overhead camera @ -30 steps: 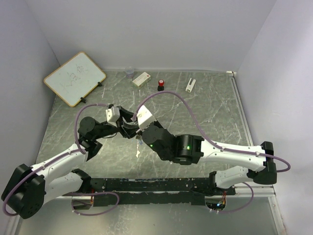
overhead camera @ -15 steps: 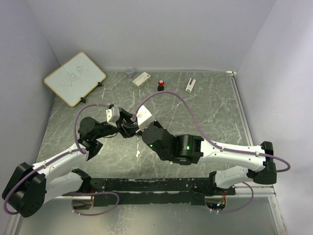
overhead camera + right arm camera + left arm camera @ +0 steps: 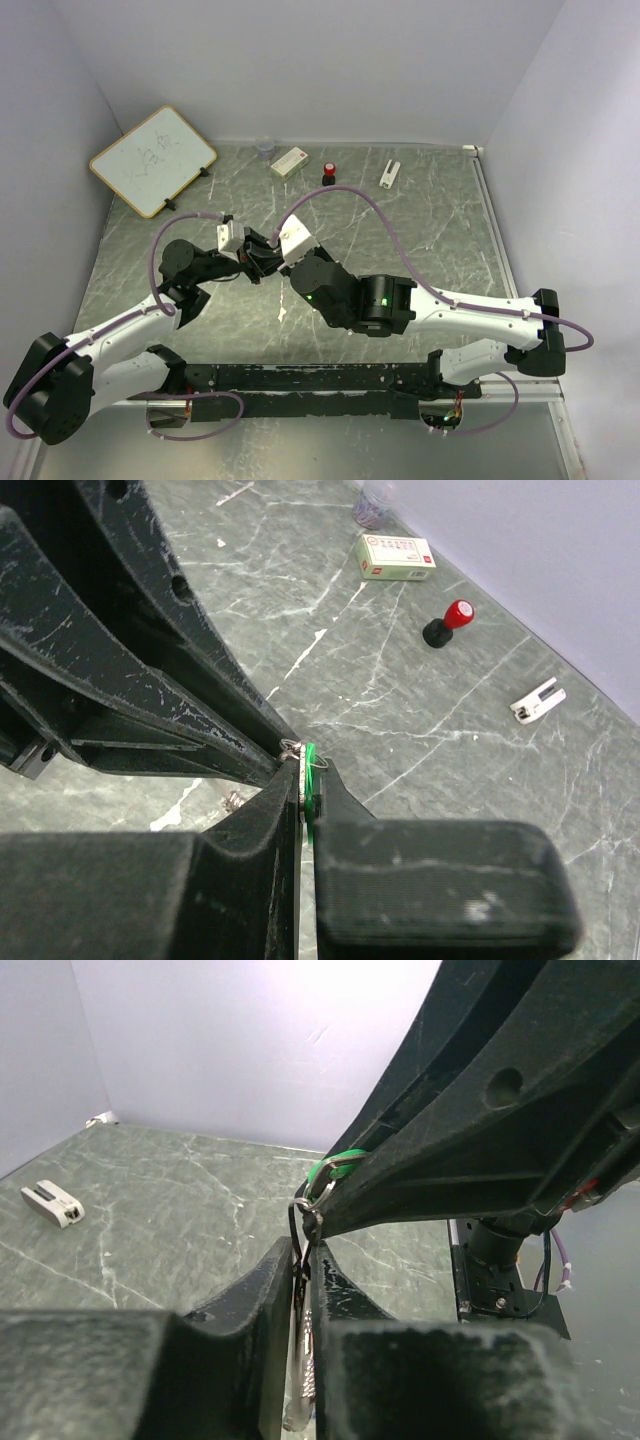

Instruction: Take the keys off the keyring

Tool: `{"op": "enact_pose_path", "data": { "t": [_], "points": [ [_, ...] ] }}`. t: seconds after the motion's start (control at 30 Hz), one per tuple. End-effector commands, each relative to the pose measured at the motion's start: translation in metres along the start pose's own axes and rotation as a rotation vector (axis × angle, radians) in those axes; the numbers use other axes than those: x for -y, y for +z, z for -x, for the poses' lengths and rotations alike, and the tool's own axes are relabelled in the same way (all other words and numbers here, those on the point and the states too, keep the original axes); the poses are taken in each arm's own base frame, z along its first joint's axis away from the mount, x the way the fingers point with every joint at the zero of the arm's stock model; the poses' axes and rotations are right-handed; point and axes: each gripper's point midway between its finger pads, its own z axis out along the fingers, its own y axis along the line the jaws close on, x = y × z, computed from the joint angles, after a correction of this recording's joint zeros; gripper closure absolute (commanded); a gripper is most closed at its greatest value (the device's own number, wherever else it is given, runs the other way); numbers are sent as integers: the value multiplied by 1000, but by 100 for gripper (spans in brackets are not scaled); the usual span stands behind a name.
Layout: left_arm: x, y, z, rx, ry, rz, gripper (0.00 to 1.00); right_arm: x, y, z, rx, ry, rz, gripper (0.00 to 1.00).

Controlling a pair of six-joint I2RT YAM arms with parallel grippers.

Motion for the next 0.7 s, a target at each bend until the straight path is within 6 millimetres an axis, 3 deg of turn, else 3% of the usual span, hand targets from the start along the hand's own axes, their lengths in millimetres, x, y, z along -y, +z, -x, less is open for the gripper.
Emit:
{"op": "enact_pose_path", "data": {
  "t": [0.0,0.07,0.47,0.67],
  "points": [
    [7,4,22,59,62,-38,87,0,-2,10,27,20,-3,100],
    [8,4,22,59,58,-40,93,0,-2,10,27,21,-6,100],
    [4,2,23,65,55,-9,93,3,-4,9,26,25,-10,100],
    [-8,0,21,58,49,65,93,4,-3,4,11,16,-24,100]
  ]
}}
